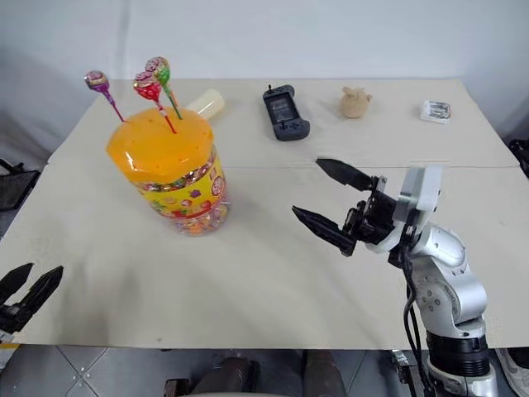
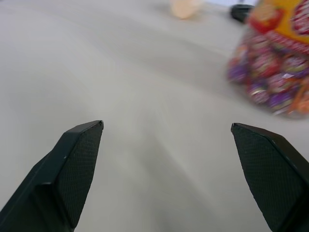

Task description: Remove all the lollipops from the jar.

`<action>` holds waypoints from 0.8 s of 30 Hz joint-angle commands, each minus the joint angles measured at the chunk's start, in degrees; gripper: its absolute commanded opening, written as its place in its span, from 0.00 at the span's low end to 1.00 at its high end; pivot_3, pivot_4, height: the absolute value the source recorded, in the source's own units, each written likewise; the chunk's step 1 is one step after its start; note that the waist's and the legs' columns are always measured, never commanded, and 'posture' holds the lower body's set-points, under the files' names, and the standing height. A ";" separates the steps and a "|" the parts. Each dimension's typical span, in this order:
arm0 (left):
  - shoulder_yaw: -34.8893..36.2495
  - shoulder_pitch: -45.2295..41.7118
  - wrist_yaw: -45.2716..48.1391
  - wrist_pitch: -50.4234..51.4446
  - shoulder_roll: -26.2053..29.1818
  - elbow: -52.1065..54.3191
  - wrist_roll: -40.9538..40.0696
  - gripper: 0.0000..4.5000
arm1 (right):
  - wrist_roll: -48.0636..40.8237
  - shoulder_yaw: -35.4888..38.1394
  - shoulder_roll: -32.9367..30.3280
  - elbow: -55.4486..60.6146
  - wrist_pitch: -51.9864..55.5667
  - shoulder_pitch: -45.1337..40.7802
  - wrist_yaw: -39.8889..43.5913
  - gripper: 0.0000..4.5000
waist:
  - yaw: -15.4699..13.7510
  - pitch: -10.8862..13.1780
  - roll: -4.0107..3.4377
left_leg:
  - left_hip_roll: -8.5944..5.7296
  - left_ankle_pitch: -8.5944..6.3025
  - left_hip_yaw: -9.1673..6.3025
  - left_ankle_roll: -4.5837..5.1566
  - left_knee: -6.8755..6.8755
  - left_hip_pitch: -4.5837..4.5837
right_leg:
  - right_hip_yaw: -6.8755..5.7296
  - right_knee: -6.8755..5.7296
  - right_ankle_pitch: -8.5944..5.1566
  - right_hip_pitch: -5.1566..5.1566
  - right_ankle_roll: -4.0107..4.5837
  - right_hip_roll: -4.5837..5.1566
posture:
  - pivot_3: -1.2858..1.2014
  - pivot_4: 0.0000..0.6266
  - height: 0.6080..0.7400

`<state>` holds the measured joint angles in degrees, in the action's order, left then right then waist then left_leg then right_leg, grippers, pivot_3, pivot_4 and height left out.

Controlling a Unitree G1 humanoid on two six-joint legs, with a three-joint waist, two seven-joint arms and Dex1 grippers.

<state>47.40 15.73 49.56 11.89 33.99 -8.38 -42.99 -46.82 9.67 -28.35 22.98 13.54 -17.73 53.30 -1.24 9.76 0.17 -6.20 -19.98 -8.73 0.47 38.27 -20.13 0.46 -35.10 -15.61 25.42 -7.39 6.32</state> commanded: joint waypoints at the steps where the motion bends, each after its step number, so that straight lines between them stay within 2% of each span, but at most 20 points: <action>1: 1.59 -2.78 0.41 2.77 0.14 7.84 -7.52 0.99 | -2.86 2.34 -1.11 2.12 1.35 -2.81 -1.80 1.00 | -0.64 -0.01 0.04 | -0.03 -0.01 -0.03 0.03 0.06 -0.02 | 0.00 0.00 0.01 -0.03 -0.01 0.04 | 0.52 0.24 1.00; 3: 0.63 -5.45 -1.54 4.32 0.64 10.03 -8.97 0.99 | -2.87 2.58 -1.32 1.17 1.74 -4.03 -2.39 1.00 | -1.07 -0.04 0.09 | -0.08 0.00 -0.14 0.05 0.11 -0.04 | 0.00 0.00 0.02 -0.08 0.00 0.09 | 0.52 0.24 1.00; 6: -6.00 -19.39 -8.59 7.93 3.53 11.38 -8.15 0.99 | -2.82 3.74 -1.06 -2.22 2.72 -6.86 -5.05 1.00 | -1.69 -0.02 0.10 | -0.09 0.01 -0.10 0.03 0.10 0.00 | -0.04 -0.08 0.03 -0.06 -0.01 0.06 | 0.52 0.24 1.00; 10: -13.84 -35.37 -16.01 11.97 5.82 8.11 -3.65 0.99 | -2.28 3.90 -1.42 -3.37 3.29 -7.64 -5.15 1.00 | -1.42 -0.03 0.18 | -0.04 -0.01 -0.10 -0.09 0.40 -0.07 | -0.06 -0.36 0.05 0.03 0.04 -0.05 | 0.52 0.24 1.00; 13: -18.12 -46.69 -16.64 15.45 6.71 2.25 -3.32 0.99 | -3.02 4.29 -1.55 -2.14 3.91 -7.20 -5.90 1.00 | 0.24 -0.01 0.15 | -0.06 -0.08 0.02 0.02 0.35 -0.08 | 0.02 -0.52 0.06 0.10 0.04 -0.05 | 0.52 0.24 1.00; 17: -22.85 -53.85 -13.65 17.83 7.92 -2.91 -0.81 0.99 | -3.07 4.53 -1.41 -0.60 4.25 -6.11 -6.58 1.00 | 2.10 -0.01 0.15 | -0.06 -0.15 0.13 0.09 0.29 -0.10 | -0.03 -0.48 0.05 0.20 0.04 -0.04 | 0.52 0.24 1.00; 20: -24.45 -57.42 -12.16 19.83 7.73 -5.40 -0.83 0.87 | -2.98 4.92 -1.27 0.72 4.14 -5.13 -7.58 1.00 | 2.48 -0.01 0.14 | -0.07 -0.15 0.10 0.09 0.32 -0.10 | -0.08 -0.49 0.05 0.21 0.04 -0.04 | 0.52 0.24 1.00; 24: -24.36 -58.97 -10.86 20.40 7.37 -7.08 -0.74 0.61 | -2.70 5.33 -1.14 2.20 3.74 -3.63 -8.58 1.00 | 2.24 0.00 0.14 | -0.07 -0.15 0.07 0.08 0.55 -0.12 | -0.08 -0.56 0.06 0.14 0.03 -0.05 | 0.52 0.24 1.00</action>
<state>23.08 -42.11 37.50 32.16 41.02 -15.28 -44.24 -48.61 13.55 -29.45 22.61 17.89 -21.48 45.33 1.00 9.75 0.31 -6.28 -20.14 -8.66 0.55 38.86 -20.25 0.39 -35.68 -15.55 25.56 -7.36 6.27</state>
